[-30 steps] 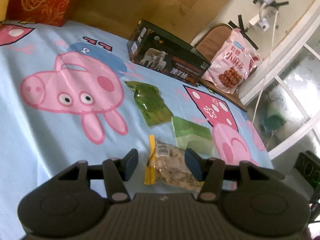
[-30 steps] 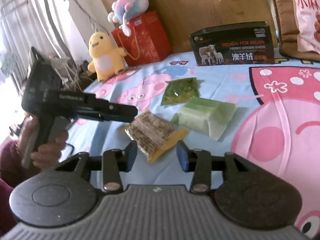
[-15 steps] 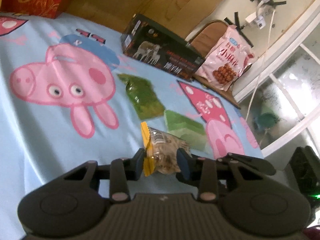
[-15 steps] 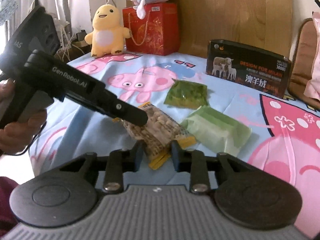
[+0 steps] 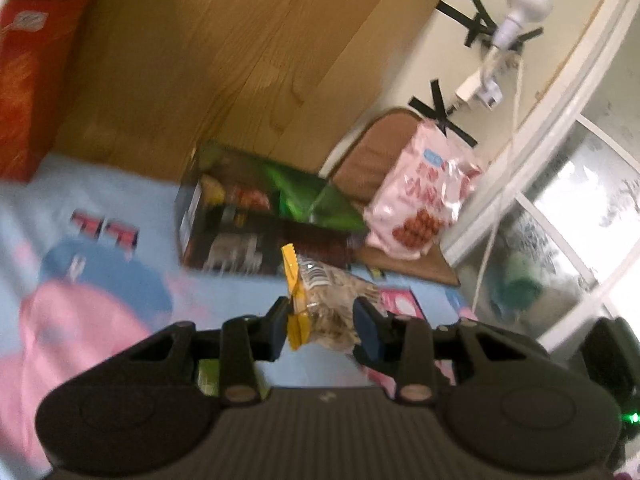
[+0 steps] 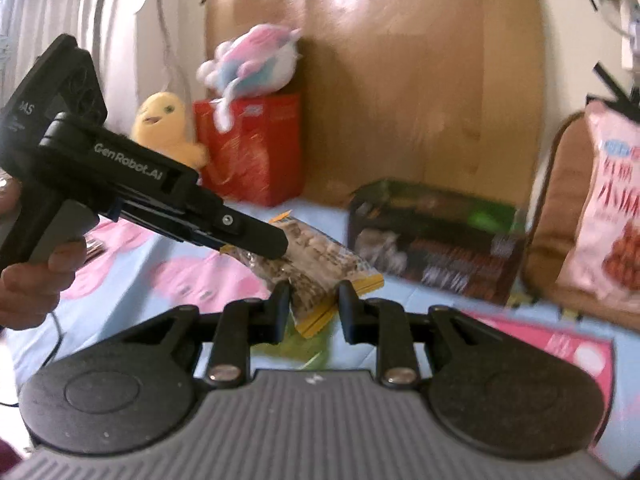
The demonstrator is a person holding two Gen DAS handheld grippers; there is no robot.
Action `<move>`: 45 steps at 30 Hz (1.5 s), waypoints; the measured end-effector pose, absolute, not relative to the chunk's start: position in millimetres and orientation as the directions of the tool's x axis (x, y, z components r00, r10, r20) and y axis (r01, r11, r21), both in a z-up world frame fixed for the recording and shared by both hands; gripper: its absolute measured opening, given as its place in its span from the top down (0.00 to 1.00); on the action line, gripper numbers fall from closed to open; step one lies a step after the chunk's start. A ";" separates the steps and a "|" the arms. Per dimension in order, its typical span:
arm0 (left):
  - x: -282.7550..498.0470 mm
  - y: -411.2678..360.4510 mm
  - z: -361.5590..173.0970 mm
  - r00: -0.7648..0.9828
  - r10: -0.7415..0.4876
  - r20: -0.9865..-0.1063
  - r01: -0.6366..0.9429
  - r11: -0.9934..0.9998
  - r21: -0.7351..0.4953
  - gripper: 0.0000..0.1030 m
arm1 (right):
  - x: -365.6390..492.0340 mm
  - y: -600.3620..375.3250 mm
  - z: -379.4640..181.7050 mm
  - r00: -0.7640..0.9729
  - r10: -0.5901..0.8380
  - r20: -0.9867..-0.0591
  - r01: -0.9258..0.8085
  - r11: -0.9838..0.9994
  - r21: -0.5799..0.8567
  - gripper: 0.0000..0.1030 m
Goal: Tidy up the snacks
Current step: 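Lift the clear nut bag with the left tool and release into the box, then position the open left tool over the dark green crinkled packet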
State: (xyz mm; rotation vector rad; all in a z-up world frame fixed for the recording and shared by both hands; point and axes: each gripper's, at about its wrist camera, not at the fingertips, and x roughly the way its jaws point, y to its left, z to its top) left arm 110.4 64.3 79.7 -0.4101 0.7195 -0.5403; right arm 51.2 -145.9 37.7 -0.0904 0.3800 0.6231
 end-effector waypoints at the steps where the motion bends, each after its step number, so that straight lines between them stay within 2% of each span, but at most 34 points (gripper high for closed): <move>1: 124.6 61.1 81.9 0.627 -0.593 -0.506 0.320 0.787 -0.527 0.67 | 64.4 -147.2 41.1 0.759 0.538 -0.367 -0.572 0.820 0.018 0.72; 10: 244.8 15.1 76.8 0.632 -0.536 -0.559 0.302 0.835 -0.460 0.66 | 180.9 -166.9 48.5 0.815 0.419 -0.401 -0.452 0.892 0.012 0.72; 13: 269.7 6.4 65.9 0.635 -0.502 -0.587 0.270 0.856 -0.441 0.60 | 209.1 -168.9 40.8 0.814 0.388 -0.432 -0.423 0.906 0.016 0.72; 15: 282.0 1.0 57.1 0.630 -0.484 -0.607 0.246 0.866 -0.435 0.48 | 226.3 -169.0 33.3 0.813 0.373 -0.448 -0.408 0.913 0.020 0.71; 18: 286.7 -2.1 49.9 0.633 -0.465 -0.619 0.233 0.877 -0.421 0.45 | 236.5 -167.0 24.4 0.827 0.336 -0.450 -0.375 0.927 0.003 0.69; 22: 268.0 4.0 54.8 0.651 -0.470 -0.596 0.255 0.875 -0.411 0.45 | 239.2 -177.2 21.7 0.830 0.339 -0.444 -0.343 0.936 0.073 0.67; 27: 220.8 24.8 75.8 0.685 -0.511 -0.519 0.299 0.847 -0.439 0.45 | 206.5 -197.2 26.4 0.850 0.349 -0.395 -0.319 0.937 0.142 0.66; 29: 196.7 35.9 77.7 0.694 -0.516 -0.502 0.306 0.843 -0.443 0.45 | 189.5 -205.4 27.6 0.852 0.365 -0.375 -0.322 0.931 0.173 0.60; 32: 167.0 40.8 68.5 0.696 -0.474 -0.539 0.283 0.871 -0.400 0.44 | 161.3 -215.1 24.4 0.845 0.394 -0.362 -0.335 0.917 0.216 0.55; 40: 113.0 29.8 20.7 0.676 -0.312 -0.668 0.168 0.947 -0.273 0.44 | 102.3 -219.4 -6.4 0.785 0.455 -0.420 -0.329 0.881 0.338 0.55; 45: 82.9 13.3 16.1 0.728 -0.197 -0.656 0.144 0.980 -0.134 0.41 | 76.0 -208.3 -14.9 0.790 0.437 -0.430 -0.329 0.894 0.304 0.55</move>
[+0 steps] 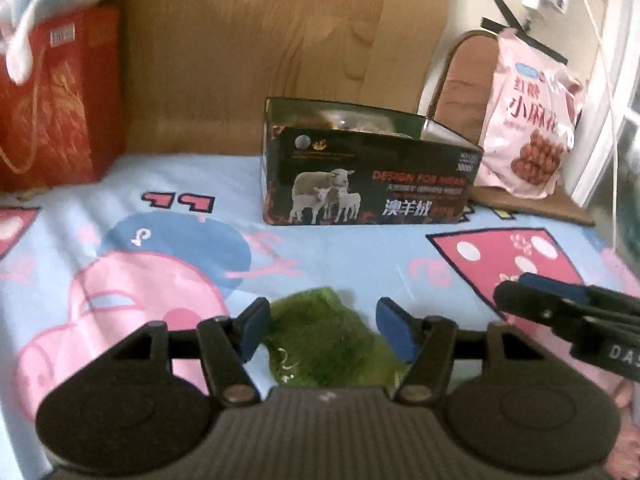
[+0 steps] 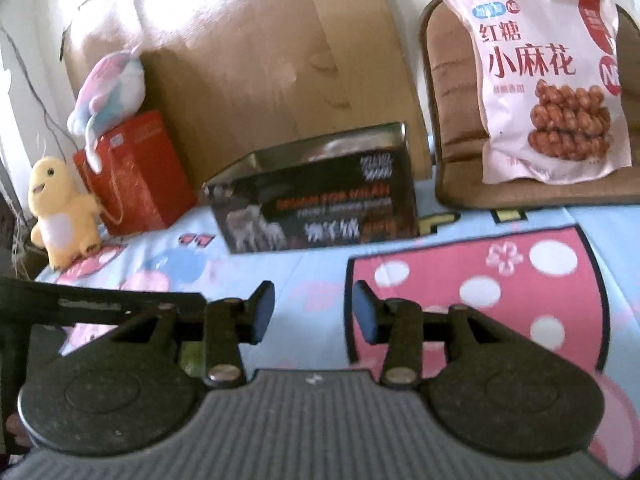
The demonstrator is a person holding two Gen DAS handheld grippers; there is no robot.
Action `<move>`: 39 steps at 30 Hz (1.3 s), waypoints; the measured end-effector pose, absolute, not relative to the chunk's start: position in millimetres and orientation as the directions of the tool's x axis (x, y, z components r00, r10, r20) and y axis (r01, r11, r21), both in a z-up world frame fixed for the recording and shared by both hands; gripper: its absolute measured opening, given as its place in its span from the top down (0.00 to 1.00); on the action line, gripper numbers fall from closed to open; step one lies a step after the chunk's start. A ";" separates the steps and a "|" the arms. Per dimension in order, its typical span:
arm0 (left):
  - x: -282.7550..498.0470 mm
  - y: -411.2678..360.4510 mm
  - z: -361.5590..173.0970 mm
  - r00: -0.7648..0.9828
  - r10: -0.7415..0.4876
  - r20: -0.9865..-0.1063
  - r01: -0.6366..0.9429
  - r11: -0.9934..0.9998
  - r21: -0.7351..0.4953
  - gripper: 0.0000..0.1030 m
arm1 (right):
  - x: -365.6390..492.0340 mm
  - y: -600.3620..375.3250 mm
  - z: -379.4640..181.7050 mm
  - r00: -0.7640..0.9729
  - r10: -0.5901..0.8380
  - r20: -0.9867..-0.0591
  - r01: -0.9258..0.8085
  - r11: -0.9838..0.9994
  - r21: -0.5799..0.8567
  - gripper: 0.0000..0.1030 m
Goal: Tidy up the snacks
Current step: 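Position the open left tool over the dark green crinkled packet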
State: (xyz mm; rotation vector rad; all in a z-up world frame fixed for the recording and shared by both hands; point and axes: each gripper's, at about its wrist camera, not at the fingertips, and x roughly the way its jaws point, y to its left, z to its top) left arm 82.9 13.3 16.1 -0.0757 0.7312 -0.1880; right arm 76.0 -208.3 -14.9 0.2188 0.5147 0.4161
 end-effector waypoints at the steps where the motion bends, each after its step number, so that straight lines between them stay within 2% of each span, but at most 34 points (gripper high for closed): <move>1: 78.8 10.8 16.2 0.733 -0.190 -0.653 0.142 0.982 -0.126 0.41 | 70.7 -208.4 -15.9 0.797 0.430 -0.425 -0.323 0.897 0.301 0.55; 9: 56.8 -6.6 13.5 0.762 -0.124 -0.636 0.119 0.992 -0.051 0.40 | 46.5 -220.2 -26.6 0.825 0.395 -0.403 -0.257 0.899 0.355 0.53; 14: 46.9 -9.7 10.1 0.772 -0.093 -0.629 0.098 0.995 -0.027 0.40 | 36.9 -218.8 -25.7 0.848 0.378 -0.371 -0.258 0.907 0.334 0.51; 26: 35.7 -11.3 1.7 0.798 -0.034 -0.602 0.062 0.998 0.025 0.40 | 35.3 -219.3 -26.5 0.857 0.363 -0.365 -0.243 0.911 0.334 0.49; 30: 34.4 -11.7 2.4 0.807 -0.018 -0.590 0.054 0.998 0.044 0.33 | 35.5 -220.1 -26.8 0.857 0.362 -0.367 -0.241 0.910 0.337 0.49; 35: 33.1 -12.8 2.3 0.811 -0.004 -0.585 0.047 0.997 0.059 0.32 | 34.5 -219.8 -26.3 0.860 0.356 -0.365 -0.236 0.913 0.334 0.44; 39: 30.8 -16.3 2.1 0.818 0.017 -0.574 0.039 0.996 0.085 0.30 | 32.9 -218.9 -26.3 0.864 0.348 -0.364 -0.229 0.915 0.332 0.44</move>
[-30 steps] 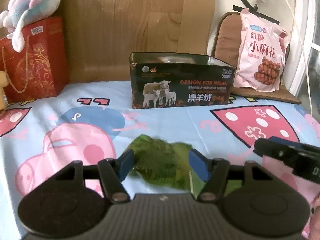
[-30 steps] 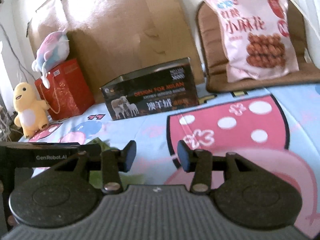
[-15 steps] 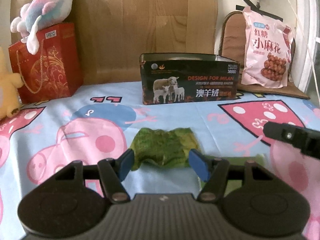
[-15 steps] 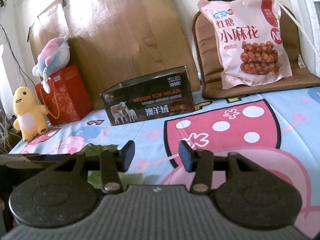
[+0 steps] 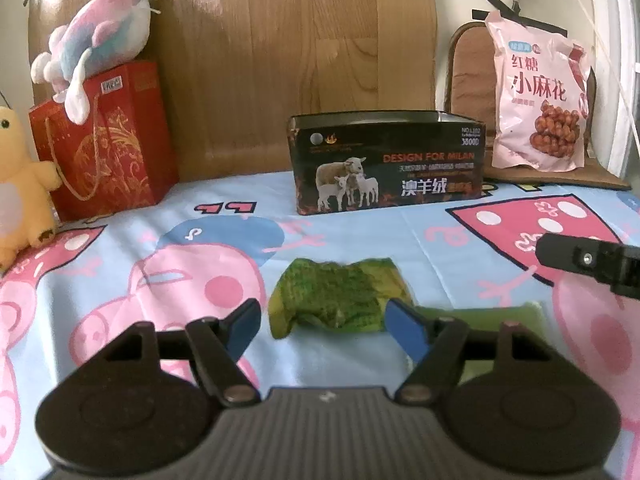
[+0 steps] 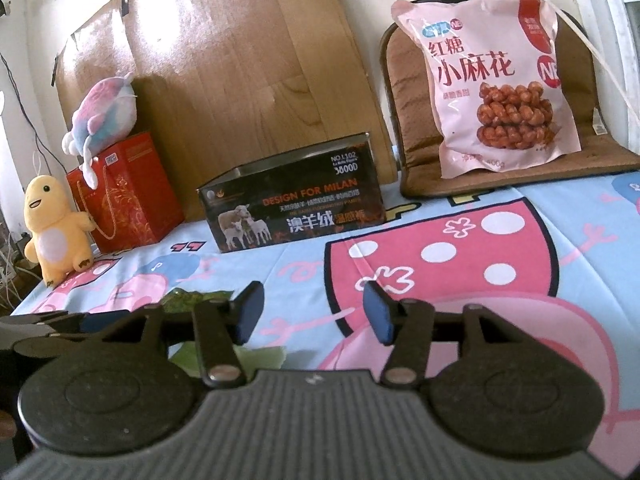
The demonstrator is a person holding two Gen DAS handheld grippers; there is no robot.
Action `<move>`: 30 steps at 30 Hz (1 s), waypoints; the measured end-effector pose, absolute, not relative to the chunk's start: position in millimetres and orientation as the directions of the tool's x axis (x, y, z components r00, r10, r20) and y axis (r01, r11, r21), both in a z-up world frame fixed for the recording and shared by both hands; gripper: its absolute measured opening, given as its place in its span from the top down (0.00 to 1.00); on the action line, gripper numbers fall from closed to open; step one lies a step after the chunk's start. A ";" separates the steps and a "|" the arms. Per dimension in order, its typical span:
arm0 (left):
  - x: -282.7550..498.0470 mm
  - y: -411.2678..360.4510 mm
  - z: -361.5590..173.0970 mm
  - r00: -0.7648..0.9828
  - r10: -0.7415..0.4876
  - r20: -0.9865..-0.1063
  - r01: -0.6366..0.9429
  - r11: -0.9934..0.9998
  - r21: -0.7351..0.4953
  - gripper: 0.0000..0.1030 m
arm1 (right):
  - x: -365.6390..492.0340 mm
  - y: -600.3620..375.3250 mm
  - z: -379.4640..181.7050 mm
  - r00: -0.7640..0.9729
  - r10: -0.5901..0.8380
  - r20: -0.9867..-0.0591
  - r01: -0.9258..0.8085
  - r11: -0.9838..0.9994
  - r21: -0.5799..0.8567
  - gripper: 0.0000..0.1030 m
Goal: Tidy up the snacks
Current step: 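Position the open left tool over the dark green crinkled packet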
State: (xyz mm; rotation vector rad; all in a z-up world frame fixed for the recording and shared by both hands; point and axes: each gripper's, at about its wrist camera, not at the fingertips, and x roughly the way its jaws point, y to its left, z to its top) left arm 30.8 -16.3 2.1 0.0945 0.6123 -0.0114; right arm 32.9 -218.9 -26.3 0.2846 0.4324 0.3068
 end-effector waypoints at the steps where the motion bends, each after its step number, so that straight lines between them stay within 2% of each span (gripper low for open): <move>1: 30.1 -17.5 2.2 0.821 0.023 -0.570 0.036 0.995 0.093 0.29 | 32.5 -218.3 -26.2 0.864 0.347 -0.365 -0.227 0.916 0.332 0.44; 18: 29.2 -19.9 3.2 0.832 0.062 -0.551 0.021 0.989 0.143 0.28 | 32.1 -217.5 -26.2 0.864 0.343 -0.367 -0.225 0.917 0.329 0.44; 30: 31.3 -16.5 2.9 0.829 0.040 -0.558 0.033 0.992 0.120 0.27 | 32.3 -217.3 -26.1 0.864 0.343 -0.368 -0.225 0.918 0.328 0.43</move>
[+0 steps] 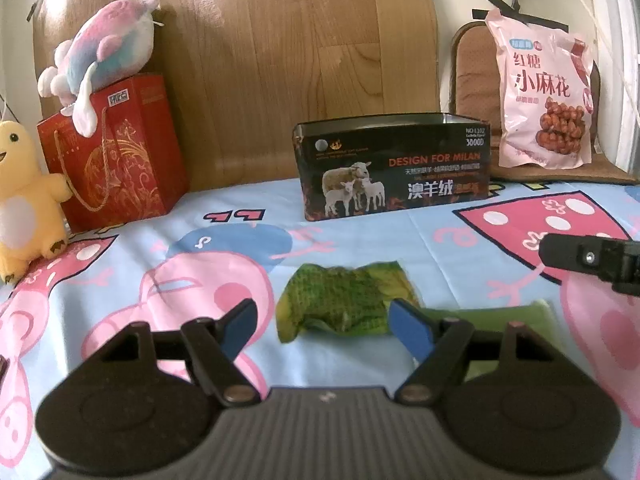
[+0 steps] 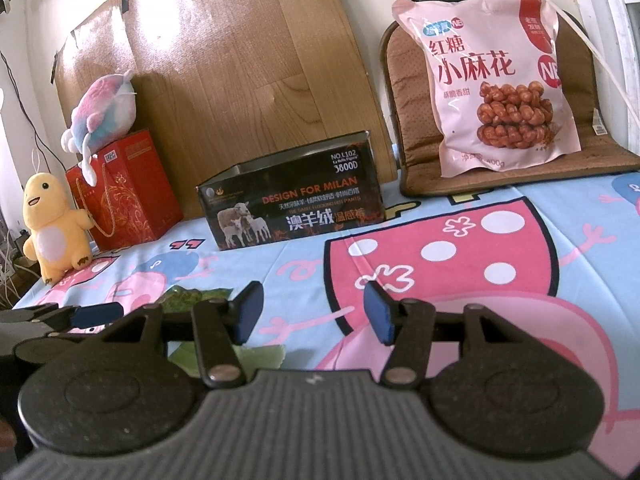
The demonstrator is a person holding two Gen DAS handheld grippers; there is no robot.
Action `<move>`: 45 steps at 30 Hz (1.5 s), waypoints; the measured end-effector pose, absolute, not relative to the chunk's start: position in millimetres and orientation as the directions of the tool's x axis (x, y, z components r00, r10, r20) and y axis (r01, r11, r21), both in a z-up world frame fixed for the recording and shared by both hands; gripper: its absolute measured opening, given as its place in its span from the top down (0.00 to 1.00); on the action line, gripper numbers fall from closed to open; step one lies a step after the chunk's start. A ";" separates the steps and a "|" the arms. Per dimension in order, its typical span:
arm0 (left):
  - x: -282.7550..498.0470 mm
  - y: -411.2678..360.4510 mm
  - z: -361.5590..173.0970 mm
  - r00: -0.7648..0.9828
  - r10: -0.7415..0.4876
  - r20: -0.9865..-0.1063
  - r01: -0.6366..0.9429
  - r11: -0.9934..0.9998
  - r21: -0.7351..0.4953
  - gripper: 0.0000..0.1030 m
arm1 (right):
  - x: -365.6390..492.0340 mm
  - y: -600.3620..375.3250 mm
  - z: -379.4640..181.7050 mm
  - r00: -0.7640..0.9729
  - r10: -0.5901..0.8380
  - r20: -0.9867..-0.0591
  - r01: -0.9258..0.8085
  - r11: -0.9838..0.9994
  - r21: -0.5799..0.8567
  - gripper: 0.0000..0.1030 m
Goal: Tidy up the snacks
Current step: 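Position the open left tool over the dark green crinkled packet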
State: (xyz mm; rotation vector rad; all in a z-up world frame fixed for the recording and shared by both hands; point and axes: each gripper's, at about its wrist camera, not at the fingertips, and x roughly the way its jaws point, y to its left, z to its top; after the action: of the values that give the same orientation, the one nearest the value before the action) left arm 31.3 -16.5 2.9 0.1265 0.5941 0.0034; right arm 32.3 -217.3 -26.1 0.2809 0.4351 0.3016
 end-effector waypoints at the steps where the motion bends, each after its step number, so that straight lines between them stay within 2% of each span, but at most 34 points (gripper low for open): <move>1: 31.1 -16.6 3.0 0.829 0.038 -0.558 0.034 0.992 0.119 0.27 | 32.0 -217.6 -26.0 0.864 0.342 -0.368 -0.224 0.918 0.328 0.43; 12: 29.7 -16.1 3.1 0.832 0.020 -0.555 0.047 0.993 0.106 0.27 | 31.8 -219.1 -27.4 0.869 0.333 -0.367 -0.212 0.919 0.332 0.42; 16: 28.7 -16.3 2.9 0.832 0.017 -0.554 0.049 0.993 0.103 0.27 | 30.6 -219.9 -26.2 0.875 0.326 -0.358 -0.208 0.921 0.330 0.37; 31: 29.0 -14.2 2.9 0.834 0.000 -0.552 0.055 0.995 0.084 0.27 | 29.3 -219.4 -26.3 0.876 0.326 -0.357 -0.207 0.920 0.332 0.37; 41: 28.9 2.6 5.0 0.836 -0.066 -0.544 0.056 0.998 -0.034 0.27 | 30.0 -217.3 -25.7 0.872 0.332 -0.360 -0.213 0.919 0.332 0.36; 45: 25.7 9.2 6.3 0.842 -0.135 -0.523 0.099 0.990 -0.098 0.27 | 30.2 -218.1 -25.8 0.869 0.337 -0.362 -0.217 0.917 0.334 0.36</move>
State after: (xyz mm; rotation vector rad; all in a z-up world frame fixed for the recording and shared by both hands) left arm 25.7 9.2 6.3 -0.0678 0.5572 -0.1236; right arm 30.2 -218.1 -25.8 0.2898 0.4276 0.2937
